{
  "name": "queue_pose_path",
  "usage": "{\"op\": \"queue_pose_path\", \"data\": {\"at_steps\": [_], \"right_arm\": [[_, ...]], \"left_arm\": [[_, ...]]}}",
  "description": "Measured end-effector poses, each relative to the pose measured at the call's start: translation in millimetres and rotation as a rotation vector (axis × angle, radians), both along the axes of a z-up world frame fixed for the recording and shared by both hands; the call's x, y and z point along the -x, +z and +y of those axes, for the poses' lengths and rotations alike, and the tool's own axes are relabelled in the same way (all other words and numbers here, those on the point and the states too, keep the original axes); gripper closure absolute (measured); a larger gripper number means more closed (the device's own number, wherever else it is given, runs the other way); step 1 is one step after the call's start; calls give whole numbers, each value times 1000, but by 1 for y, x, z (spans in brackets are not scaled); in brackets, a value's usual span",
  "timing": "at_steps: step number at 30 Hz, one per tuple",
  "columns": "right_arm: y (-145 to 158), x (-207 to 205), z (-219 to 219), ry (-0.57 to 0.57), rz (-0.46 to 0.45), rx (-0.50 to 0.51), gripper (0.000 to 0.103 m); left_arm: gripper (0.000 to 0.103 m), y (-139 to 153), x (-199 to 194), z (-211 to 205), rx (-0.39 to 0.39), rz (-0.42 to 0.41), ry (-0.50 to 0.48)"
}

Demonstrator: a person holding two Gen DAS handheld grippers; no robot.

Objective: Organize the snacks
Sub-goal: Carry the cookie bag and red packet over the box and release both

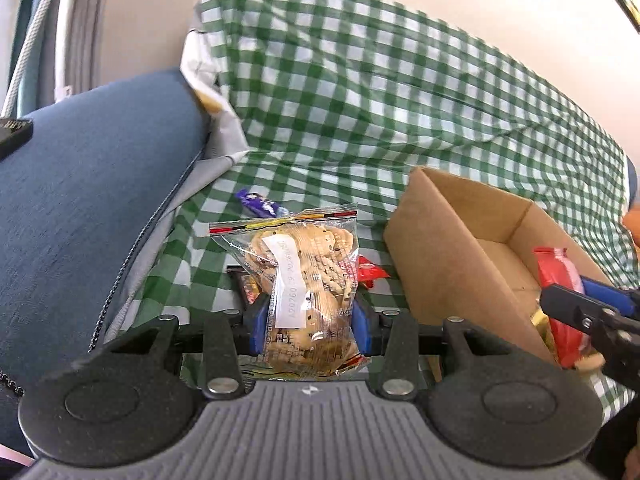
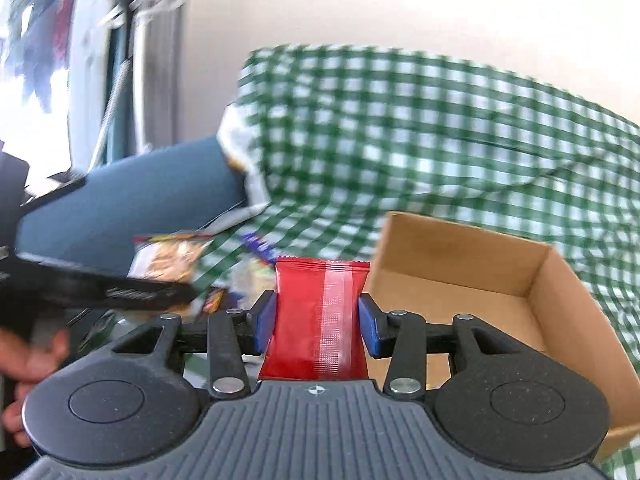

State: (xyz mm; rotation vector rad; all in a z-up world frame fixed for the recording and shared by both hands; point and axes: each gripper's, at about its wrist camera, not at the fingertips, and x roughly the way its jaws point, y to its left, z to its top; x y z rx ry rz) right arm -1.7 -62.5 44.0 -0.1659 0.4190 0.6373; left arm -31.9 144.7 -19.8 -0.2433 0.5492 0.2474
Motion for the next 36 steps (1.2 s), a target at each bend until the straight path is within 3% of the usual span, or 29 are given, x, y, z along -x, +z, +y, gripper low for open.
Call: {"op": "queue_pose_path", "data": {"at_steps": [3,8,17,26,31,36], "right_arm": [[-9,-9,-17,-66,44,-57,58],[-8,-14,-29,-88,4,-101,58],[-5,-35,-57,-196,32,-186,58],[-9,-65,-99,-461,31,-240,57],[-15,-82,-127,-614,42,-274,57],[-18,-92,-139,-680,52,-287,57]], "left_arm": [[57,0,1,-9,-31,1,-21],[57,5,-3,-17,-48,16,-22],[57,55,-31,-52,-62,-35,-56],[57,110,-83,-123,-82,-120,-196],[57,118,-109,-162,-64,-138,-257],[57,117,-127,-192,-54,-136,-307]]}}
